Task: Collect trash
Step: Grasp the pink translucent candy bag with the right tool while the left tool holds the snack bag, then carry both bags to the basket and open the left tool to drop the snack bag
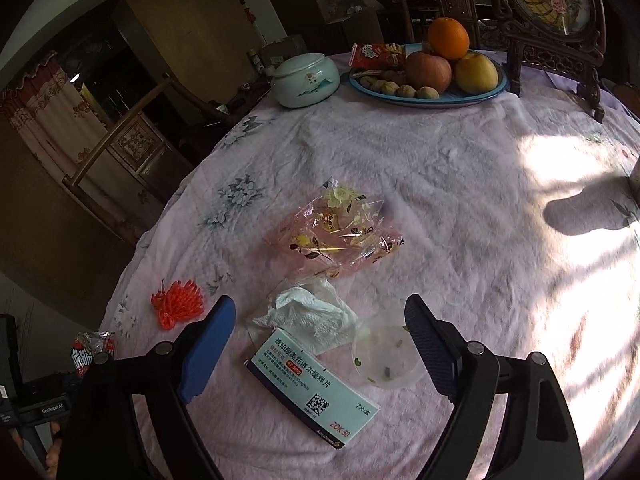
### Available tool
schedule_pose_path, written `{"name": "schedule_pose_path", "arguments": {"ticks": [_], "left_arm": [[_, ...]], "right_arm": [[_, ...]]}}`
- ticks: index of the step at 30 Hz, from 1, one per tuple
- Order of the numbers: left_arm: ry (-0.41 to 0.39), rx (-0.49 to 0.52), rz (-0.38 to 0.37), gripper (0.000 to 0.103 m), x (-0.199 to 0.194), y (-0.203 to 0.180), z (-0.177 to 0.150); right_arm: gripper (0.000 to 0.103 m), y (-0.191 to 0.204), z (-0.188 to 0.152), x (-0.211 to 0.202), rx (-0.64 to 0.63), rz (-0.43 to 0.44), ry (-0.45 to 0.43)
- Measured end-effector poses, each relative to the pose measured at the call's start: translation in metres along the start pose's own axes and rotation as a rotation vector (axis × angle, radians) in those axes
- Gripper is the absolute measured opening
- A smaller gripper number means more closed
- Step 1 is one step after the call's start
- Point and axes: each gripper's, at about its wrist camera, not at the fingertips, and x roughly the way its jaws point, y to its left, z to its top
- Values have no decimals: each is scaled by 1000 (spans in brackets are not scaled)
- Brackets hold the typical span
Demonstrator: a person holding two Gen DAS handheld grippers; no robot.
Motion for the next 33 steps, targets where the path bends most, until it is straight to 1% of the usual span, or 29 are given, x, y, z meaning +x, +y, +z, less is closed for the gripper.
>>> {"name": "schedule_pose_path", "arguments": {"ticks": [3,5,7,10,11,12,13,14,15,16,19,21,24,28,33], "left_arm": [[7,-42,23,56,-3,13,-7],[10,-66,39,57,-5,20,-11],[12,-86,52,56,-8,26,-15],[13,-105,69,57,-11,34,-20],[12,-109,72,57,-12,36,-21],[11,-111,74,57,-13,38,-22],[9,-113,73,57,-14,39,-22],[6,-115,70,56,-15,40,-22],[2,-113,65,56,-16,41,-21],[-3,-109,57,56,-17,40,-19],[-17,-82,23,57,-16,35,-11],[-22,-53,-6,56,-14,28,-4],[-27,5,-50,57,-11,13,6],[-27,86,-105,57,-5,-7,14],[-13,177,-162,57,3,-28,19]], "right_arm": [[88,8,16,20,-35,-10,0],[89,9,24,35,-35,-20,12],[89,7,29,51,-26,-30,37],[89,4,32,71,-24,-72,63],[82,3,31,75,-22,-87,69],[70,2,30,76,-19,-87,71],[48,1,30,74,-11,-74,70],[39,0,31,68,0,-54,58],[35,1,31,56,2,-31,28],[33,5,31,43,-11,-23,-5],[33,16,31,-1,-58,1,-101],[33,21,29,-26,-71,9,-142],[33,22,19,-58,-40,27,-184],[33,19,-6,-82,14,26,-184],[33,17,-55,-90,68,-27,-129]]}}
